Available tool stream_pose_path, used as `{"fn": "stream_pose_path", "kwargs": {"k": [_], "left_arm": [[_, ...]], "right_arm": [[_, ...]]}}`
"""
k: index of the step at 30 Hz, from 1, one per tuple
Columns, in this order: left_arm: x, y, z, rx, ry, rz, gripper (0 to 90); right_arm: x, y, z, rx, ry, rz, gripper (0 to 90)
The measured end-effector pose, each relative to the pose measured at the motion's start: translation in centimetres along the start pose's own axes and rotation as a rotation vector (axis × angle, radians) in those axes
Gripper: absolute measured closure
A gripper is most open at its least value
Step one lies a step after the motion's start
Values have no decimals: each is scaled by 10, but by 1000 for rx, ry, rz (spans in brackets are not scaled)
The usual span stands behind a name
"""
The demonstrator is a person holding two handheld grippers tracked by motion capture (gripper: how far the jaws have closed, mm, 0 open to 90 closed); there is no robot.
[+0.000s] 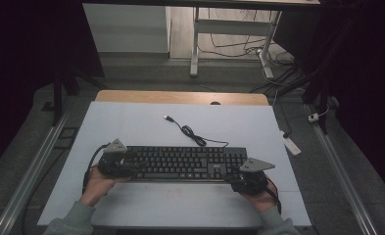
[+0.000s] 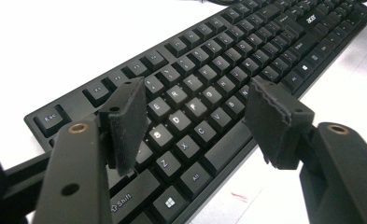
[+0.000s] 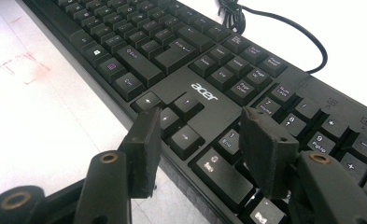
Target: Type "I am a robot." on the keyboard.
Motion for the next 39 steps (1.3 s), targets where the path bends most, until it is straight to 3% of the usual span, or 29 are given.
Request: {"fn": "stream_pose_path", "kwargs": {"k": [12, 17, 24, 39], "left_arm": [[-1, 3, -1, 3, 7, -21, 493], [0, 6, -3, 8, 11, -42, 614], [0, 10, -9, 5, 13, -61, 872], [-3, 14, -42, -72, 36, -107, 887]], "right_arm": [[0, 0, -1, -5, 0, 1, 491], [0, 0, -1, -8, -1, 2, 491], [-1, 0, -1, -7, 0, 3, 491], [-1, 0, -3, -13, 0, 4, 491]]}}
Point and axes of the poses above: each handheld gripper's, and its own axes: z roughly backward along the jaws, y roughly out of its top, x roughly to its right, the point moved 6 cm from there along -z, roughly forward along the jaws, and after that the axes turned 4 degrees about y, right-handed, at the moved point
